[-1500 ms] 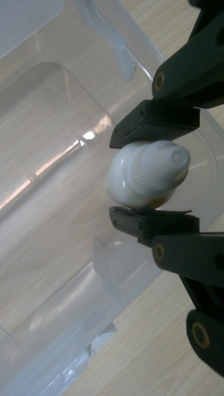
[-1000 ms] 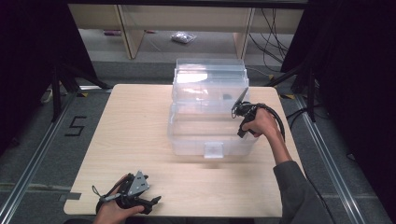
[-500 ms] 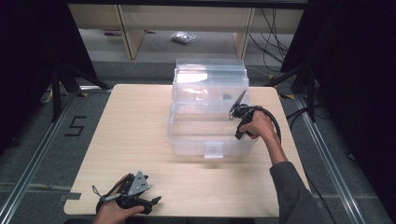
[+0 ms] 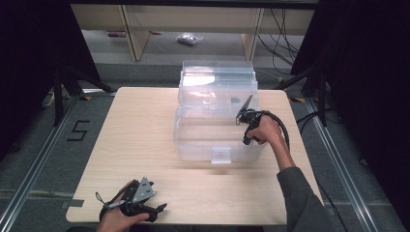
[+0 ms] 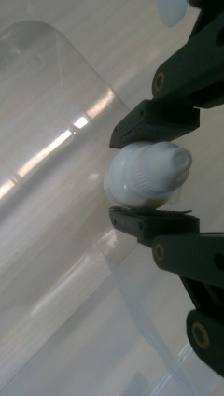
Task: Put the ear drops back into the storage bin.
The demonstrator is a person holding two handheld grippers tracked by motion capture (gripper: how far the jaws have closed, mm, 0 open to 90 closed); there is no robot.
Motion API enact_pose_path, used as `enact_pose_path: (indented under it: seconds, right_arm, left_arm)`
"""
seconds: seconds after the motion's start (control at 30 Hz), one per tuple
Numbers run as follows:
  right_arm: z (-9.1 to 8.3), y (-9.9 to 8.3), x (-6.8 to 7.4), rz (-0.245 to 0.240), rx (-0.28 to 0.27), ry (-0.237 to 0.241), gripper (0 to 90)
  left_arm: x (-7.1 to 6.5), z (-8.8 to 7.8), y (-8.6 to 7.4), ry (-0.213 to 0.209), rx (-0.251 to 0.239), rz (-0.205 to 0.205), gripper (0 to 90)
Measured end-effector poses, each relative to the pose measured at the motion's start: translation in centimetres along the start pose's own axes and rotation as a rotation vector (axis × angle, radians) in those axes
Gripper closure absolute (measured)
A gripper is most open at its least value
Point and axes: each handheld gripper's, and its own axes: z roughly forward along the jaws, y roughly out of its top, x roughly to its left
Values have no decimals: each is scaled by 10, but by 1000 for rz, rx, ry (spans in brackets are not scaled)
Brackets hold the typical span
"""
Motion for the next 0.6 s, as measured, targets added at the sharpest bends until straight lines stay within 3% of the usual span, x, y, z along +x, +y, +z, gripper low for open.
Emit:
enact_pose_path:
  seconds: [0.3,0.33,0.47,0.5,0.53,0.6]
  right_arm:
    - [2,1,0,-3,11,-5,599]
    - [2,1,0,-7,15,-5,599]
    - [3,-1,-4,-58,-5,-21,587]
    - [2,-1,-1,-21,5,-6,561]
    - [1,-2,-2,-40,4,-7,549]
    - [-2,-3,-1,-28,-22,-21,505]
  left_arm:
    - [0,0,0,-7,2,0,159]
    - [0,0,0,6,6,9,160]
    - [0,0,0,-3,-3,0,159]
    - [0,0,0,1,-3,-1,159]
    - [-1,0,0,1,-4,-3,159]
    - [0,1,0,-1,0,-2,158]
